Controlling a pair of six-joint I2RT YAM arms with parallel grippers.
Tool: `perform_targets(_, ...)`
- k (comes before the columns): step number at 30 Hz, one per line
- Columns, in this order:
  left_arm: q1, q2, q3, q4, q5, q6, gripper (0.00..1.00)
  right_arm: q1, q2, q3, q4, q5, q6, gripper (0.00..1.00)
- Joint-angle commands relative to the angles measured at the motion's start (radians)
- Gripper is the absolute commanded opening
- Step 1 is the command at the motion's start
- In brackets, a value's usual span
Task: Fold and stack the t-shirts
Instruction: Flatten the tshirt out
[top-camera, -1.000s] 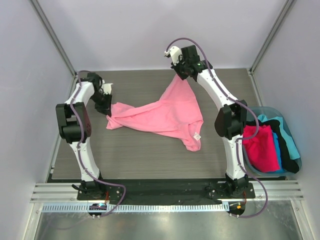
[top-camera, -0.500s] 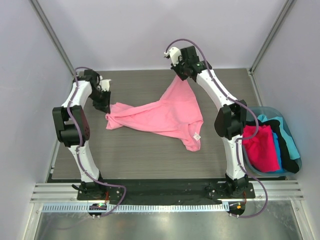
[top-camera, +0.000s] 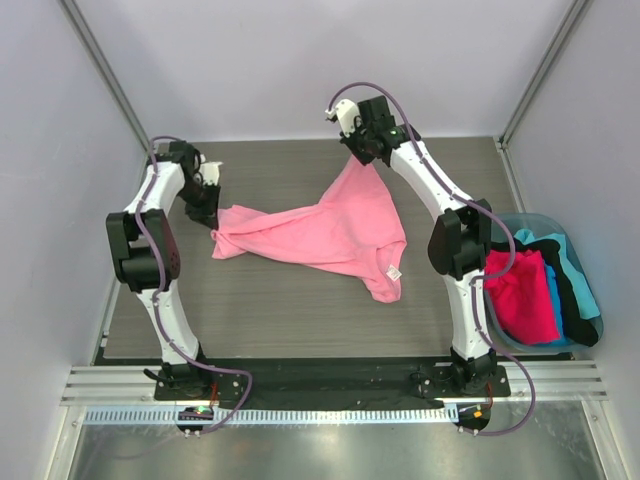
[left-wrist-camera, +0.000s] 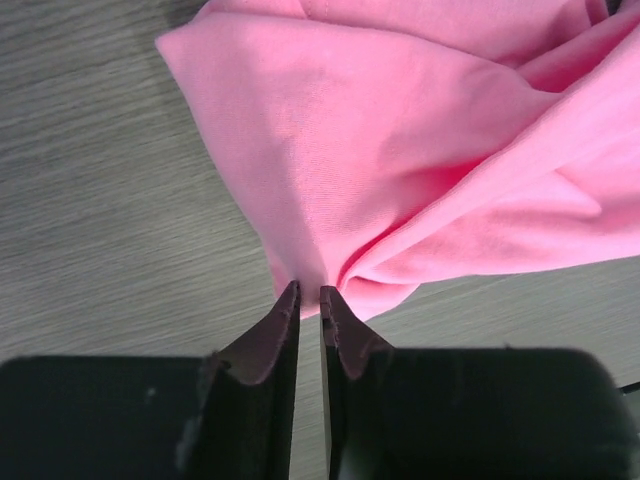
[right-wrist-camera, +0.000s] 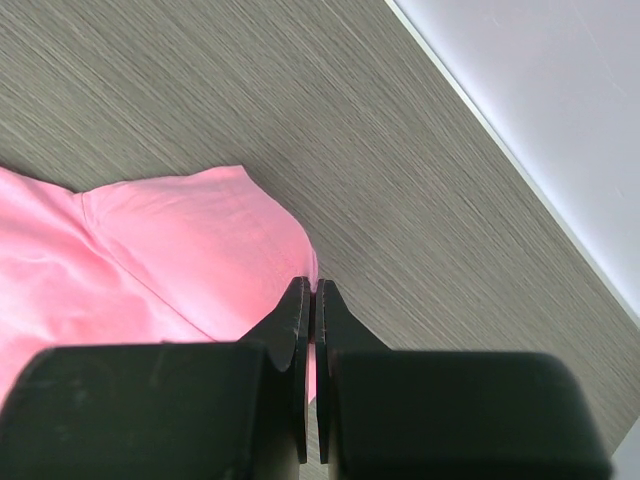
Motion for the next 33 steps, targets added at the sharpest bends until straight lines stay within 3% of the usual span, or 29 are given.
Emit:
perform_targets(1,0.007,0.009,0.023,-0.013,-0.006,0.002,0.13,0.007,-0.071,0.018,0.026,0.016,-0.014,0.01)
perform_targets(5,0.007,0.022,0.028,-0.022,-0.009,0.002,0.17,0.005,-0.074,0.013,0.026,0.018,-0.014,0.01)
perform_targets(8,0.007,0.023,0.026,-0.021,-0.014,0.000,0.28,0.005,-0.076,0.008,0.025,0.018,-0.014,0.01)
perform_targets(11,0.005,0.023,0.026,-0.022,-0.009,0.000,0.15,0.007,-0.079,0.008,0.025,0.018,-0.016,0.01)
perform_targets(12,0.007,0.022,0.028,-0.022,-0.008,-0.003,0.04,0.007,-0.079,0.008,0.026,0.018,-0.016,0.01)
perform_targets(13,0.005,0.013,0.029,-0.021,-0.008,-0.003,0.01,0.007,-0.080,0.010,0.026,0.018,-0.016,0.01)
perform_targets(21,0.008,-0.092,0.154,-0.096,0.006,0.031,0.00,0.001,-0.169,0.016,0.055,0.117,-0.025,0.01)
perform_targets(28,0.007,-0.265,0.294,-0.172,-0.027,0.086,0.00,-0.025,-0.382,-0.034,0.117,0.197,0.001,0.01)
perform_targets(33,0.008,-0.443,0.233,-0.192,-0.069,0.187,0.00,-0.042,-0.580,-0.160,0.140,0.222,-0.019,0.01)
